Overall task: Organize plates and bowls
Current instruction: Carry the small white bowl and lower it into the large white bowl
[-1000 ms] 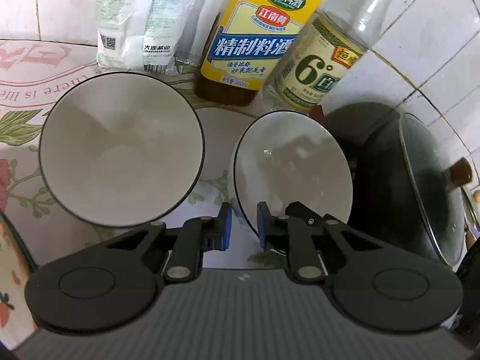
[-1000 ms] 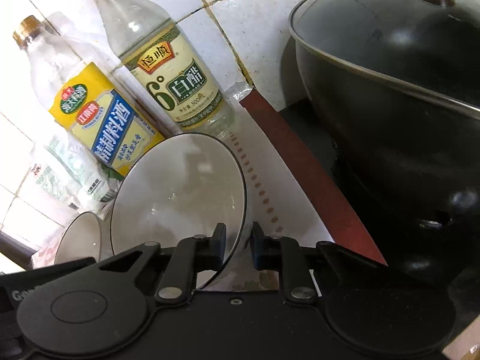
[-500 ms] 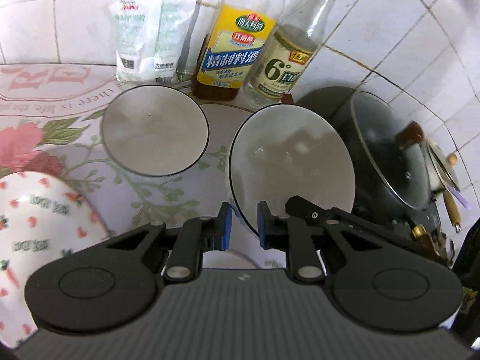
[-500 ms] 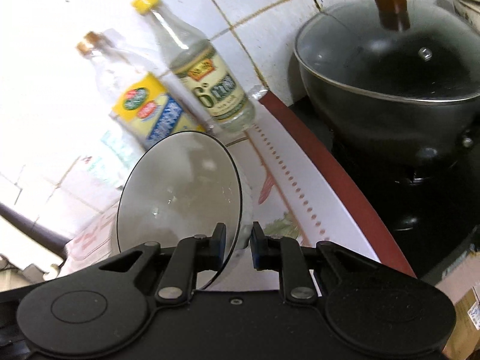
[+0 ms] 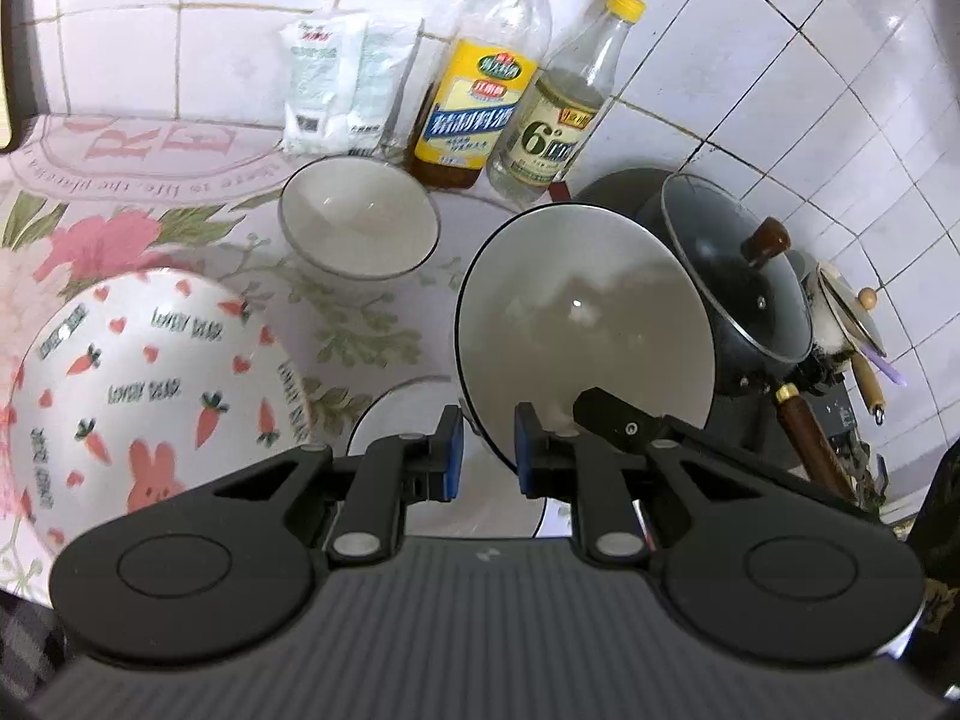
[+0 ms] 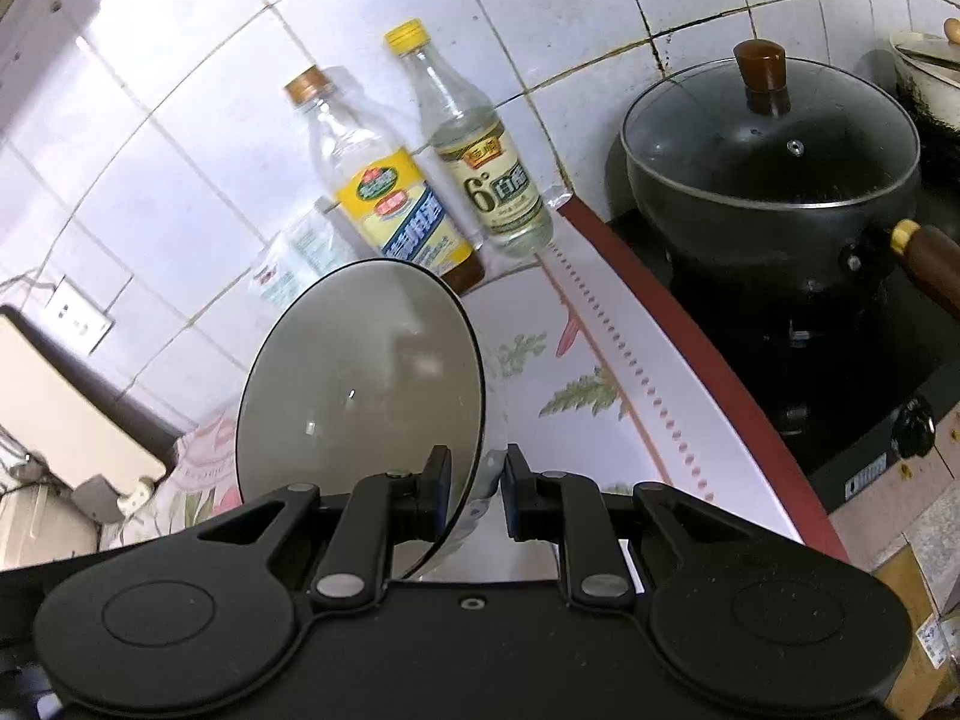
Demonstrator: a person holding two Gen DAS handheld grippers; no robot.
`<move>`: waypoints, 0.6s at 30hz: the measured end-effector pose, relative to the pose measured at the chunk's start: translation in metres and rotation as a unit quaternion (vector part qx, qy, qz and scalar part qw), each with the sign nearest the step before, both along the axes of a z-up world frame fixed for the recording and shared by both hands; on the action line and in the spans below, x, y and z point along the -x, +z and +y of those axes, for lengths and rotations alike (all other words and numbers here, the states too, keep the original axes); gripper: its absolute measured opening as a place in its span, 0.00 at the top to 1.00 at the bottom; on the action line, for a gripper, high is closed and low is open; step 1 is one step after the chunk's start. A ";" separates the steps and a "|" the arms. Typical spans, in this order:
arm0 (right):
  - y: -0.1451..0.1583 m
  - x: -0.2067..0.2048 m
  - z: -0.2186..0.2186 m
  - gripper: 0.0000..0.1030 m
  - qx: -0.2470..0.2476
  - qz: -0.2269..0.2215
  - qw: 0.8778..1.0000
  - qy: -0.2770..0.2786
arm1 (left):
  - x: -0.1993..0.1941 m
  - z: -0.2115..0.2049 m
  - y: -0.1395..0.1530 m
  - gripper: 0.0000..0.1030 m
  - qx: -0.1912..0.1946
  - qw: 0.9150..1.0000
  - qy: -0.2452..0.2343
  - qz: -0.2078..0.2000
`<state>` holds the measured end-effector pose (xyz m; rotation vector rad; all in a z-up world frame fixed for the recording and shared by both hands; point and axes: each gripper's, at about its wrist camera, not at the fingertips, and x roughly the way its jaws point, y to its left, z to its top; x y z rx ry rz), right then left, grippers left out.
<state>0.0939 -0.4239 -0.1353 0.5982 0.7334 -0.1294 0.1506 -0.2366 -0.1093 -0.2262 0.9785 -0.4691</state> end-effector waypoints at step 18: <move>-0.024 0.023 0.020 0.76 -0.014 -0.004 1.000 0.006 | 0.017 0.030 -0.039 0.85 0.030 0.999 0.013 0.041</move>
